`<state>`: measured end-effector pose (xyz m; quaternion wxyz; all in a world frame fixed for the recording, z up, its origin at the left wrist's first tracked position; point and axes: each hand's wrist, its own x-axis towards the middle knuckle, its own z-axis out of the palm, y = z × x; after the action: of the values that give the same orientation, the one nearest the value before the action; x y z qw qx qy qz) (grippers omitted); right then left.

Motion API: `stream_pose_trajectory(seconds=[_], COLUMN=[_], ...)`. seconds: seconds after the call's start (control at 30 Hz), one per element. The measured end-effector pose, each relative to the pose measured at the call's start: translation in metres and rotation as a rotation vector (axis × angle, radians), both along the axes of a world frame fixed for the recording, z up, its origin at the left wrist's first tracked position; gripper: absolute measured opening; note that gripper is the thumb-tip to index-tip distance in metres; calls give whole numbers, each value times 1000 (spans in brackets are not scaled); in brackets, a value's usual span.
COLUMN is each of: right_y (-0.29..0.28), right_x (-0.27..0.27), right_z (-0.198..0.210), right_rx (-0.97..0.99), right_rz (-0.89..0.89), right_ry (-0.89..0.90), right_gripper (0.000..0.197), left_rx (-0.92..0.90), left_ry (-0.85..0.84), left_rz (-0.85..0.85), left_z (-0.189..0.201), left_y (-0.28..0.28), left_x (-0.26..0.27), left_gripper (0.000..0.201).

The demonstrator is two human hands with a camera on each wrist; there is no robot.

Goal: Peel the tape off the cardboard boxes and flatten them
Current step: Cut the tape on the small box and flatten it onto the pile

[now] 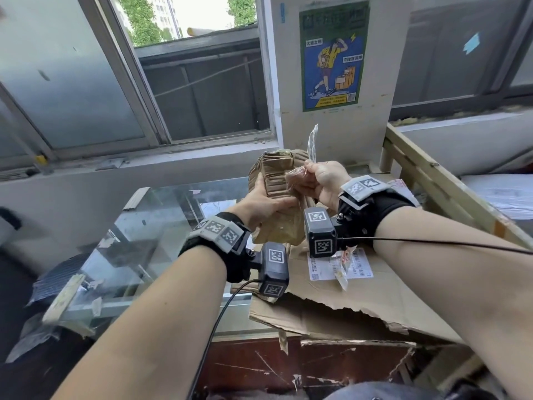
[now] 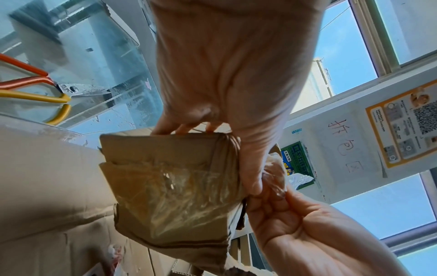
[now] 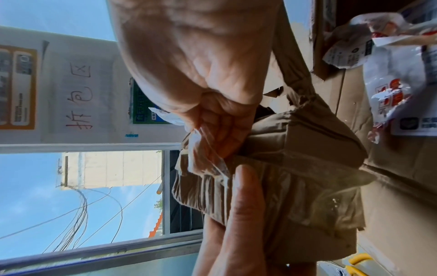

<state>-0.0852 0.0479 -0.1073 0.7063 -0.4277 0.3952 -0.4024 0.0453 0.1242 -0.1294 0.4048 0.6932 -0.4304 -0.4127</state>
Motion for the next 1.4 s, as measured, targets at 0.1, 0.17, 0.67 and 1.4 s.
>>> stream_pose_trajectory(seconds=[0.1, 0.17, 0.67, 1.4], right_y=[-1, -2, 10, 26], right_x=[0, -1, 7, 0], right_z=[-3, -5, 5, 15], right_rx=[50, 73, 151, -63], right_rz=[-15, -44, -57, 278], right_ry=[12, 11, -94, 17], right_gripper=[26, 28, 33, 12], left_rx=[-28, -53, -93, 6], left_ry=[17, 61, 160, 407], left_rz=[-40, -46, 43, 110], left_z=[2, 4, -7, 7], left_y=[4, 7, 6, 4], left_x=[-2, -5, 0, -1], left_gripper=[82, 77, 56, 69])
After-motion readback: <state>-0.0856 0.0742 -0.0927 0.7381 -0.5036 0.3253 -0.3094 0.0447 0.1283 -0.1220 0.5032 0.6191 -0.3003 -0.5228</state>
